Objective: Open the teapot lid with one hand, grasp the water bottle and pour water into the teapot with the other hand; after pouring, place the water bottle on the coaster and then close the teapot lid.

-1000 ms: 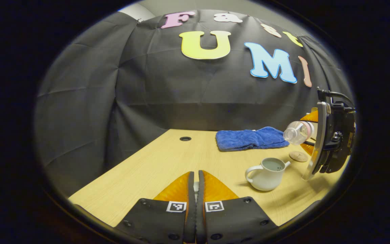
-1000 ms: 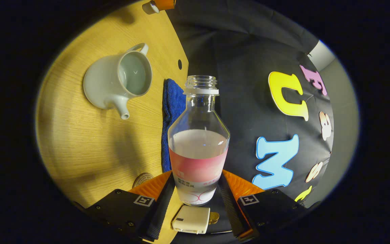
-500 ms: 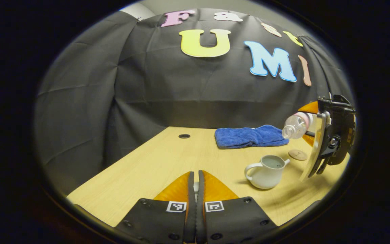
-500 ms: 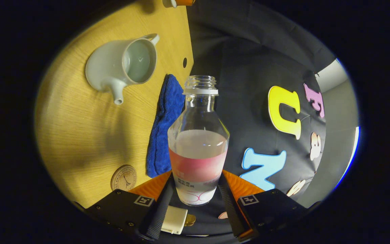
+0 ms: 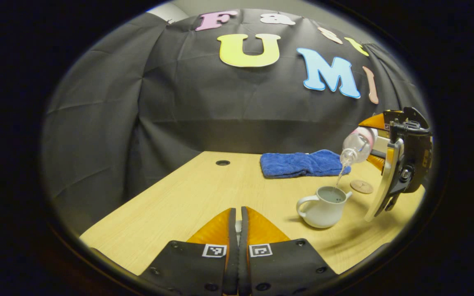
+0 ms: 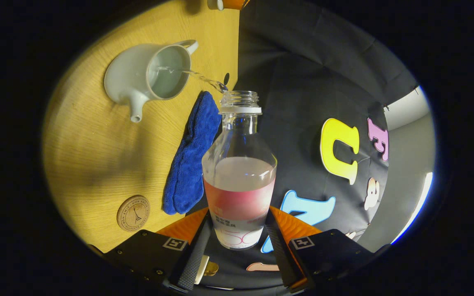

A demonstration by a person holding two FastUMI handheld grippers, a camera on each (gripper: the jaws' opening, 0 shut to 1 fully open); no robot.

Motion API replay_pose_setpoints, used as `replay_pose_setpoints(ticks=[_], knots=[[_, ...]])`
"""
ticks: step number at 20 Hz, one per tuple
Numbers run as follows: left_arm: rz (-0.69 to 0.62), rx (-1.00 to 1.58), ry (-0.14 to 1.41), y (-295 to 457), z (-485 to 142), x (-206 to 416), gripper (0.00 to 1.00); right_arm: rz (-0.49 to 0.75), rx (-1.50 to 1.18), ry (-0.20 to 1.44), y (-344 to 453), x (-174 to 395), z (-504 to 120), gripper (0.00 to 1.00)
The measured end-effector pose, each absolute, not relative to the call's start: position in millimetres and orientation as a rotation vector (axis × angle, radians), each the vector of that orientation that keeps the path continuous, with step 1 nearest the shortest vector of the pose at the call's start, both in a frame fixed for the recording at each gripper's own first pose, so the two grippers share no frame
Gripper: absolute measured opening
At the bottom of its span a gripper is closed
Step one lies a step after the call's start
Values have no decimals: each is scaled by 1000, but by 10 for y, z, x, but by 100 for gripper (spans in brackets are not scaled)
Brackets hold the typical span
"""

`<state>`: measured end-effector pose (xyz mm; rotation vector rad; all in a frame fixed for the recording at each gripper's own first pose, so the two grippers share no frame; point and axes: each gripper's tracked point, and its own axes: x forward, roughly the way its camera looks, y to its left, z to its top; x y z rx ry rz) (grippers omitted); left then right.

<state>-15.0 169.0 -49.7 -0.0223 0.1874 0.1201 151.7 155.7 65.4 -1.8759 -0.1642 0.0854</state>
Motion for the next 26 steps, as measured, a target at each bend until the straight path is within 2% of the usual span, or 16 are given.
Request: replay_pose_setpoints(ticks=[26], knots=[[102, -24, 210, 1670, -552, -149, 6, 24, -2070, -376, 1754, 1522, 1002, 76]])
